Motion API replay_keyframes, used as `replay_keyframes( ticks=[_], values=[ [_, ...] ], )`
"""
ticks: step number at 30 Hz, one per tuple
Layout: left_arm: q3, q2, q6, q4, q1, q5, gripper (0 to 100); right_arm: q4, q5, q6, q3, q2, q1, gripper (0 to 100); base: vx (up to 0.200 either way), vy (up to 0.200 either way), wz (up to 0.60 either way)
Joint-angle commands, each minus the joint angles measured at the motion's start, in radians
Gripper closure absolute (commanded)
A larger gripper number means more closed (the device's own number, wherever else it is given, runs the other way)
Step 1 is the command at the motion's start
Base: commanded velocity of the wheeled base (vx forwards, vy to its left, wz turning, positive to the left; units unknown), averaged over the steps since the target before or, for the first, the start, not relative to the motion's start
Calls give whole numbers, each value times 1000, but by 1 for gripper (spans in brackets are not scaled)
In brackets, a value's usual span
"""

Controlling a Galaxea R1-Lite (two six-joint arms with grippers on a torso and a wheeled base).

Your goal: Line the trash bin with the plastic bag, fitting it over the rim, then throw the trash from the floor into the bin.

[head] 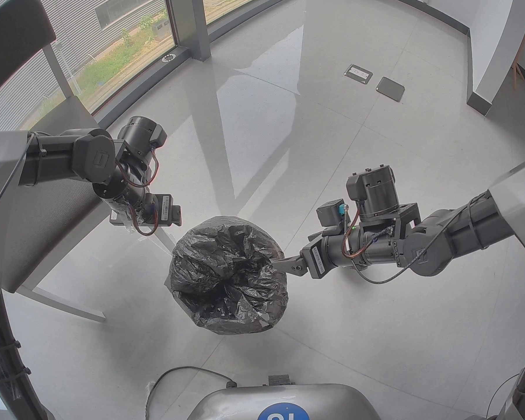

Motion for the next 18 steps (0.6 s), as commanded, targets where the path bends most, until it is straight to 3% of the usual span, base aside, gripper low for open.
replay_keyframes(
  ticks=[1, 8, 13, 18],
  values=[
    [-5, -4, -1, -2, -6, 1, 0, -1, 0, 1, 9, -17, -1, 0, 0, 0, 0],
    [-69, -24, -5, 7, -102, 1, 0, -1, 0, -14, 15, -43, -8, 0, 0, 0, 0],
    [-66, -61, -1, 17, -188, 12, 0, 33, -1, -132, 6, -32, -31, 0, 0, 0, 0],
    [-66, -93, -4, 17, -251, 15, 0, 71, -1, -175, -69, 8, -42, 0, 0, 0, 0]
  ],
)
